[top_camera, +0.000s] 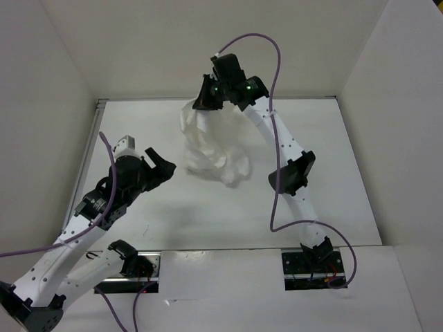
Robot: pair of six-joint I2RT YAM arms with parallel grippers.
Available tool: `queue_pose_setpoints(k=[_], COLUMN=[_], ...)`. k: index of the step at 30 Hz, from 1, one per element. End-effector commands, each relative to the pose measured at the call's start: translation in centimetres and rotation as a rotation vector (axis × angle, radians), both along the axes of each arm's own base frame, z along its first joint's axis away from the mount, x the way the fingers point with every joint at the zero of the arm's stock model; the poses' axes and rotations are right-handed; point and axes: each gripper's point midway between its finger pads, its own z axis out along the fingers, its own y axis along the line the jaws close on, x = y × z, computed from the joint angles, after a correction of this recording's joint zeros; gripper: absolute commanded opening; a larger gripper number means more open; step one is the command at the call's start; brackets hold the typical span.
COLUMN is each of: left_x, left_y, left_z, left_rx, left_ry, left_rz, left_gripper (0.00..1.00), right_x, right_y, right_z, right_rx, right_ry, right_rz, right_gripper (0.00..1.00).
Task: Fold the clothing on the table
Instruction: Flatten the skirt out
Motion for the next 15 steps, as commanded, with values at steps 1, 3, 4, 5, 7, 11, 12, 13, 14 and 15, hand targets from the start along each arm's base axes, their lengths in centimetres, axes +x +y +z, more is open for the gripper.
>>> queue_pose_setpoints(k=[1, 3, 4, 5, 7, 11, 12, 13, 14, 15], left_x=[-0.1, -0.2, -0.2, -0.2, -0.1, 1.1, 1.0, 1.4, 1.5, 1.7], left_y=[1.1, 1.7, 1.7, 1.8, 1.6, 1.2, 0.9, 1.0, 0.5, 0.7], left_z=[0.1, -0.3, -0.3, -0.9, -0.5, -2.1, -2.3, -2.3, -2.7, -3.1], left_rx=[-0.011, -0.001, -0.005, 0.001, -0.009, 0.003, 0.001, 0.005, -0.002, 0.003], left_ry=[0.007, 0.016, 0.018, 0.029, 0.017, 0.054, 0.065, 0.061, 0.070, 0.083], left_rz=[0.051, 0.070, 0.071, 0.071, 0.055, 0.038, 0.027, 0.023, 0.005, 0.015], left_gripper=[0.87, 0.87, 0.87, 0.87, 0.87, 0.87, 0.87, 0.87, 0.87, 0.87], right_x=[-4.5, -5.4, -5.5, -5.5, -6.5, -6.5, -6.3, -6.7, -6.9, -7.1], right_y=[-0.4, -1.3, -2.6, -3.3, -4.9, -6.1, -6.6, -7.5, -8.2, -8.9], right_z=[15.3, 17.1, 17.9, 17.8, 17.1, 10.6, 9.1, 5.7, 4.0, 2.5], right_rx=[0.278, 0.304, 0.296, 0.277, 0.204, -0.022, -0.069, -0.174, -0.218, -0.259], right_ry=[-0.250, -0.269, -0.282, -0.280, -0.258, -0.116, -0.086, -0.017, 0.021, 0.043], right_rz=[0.092, 0.090, 0.053, 0.017, -0.042, -0.130, -0.151, -0.182, -0.208, -0.223], right_gripper=[0.00, 0.00, 0.00, 0.00, 0.00, 0.00, 0.00, 0.00, 0.00, 0.00])
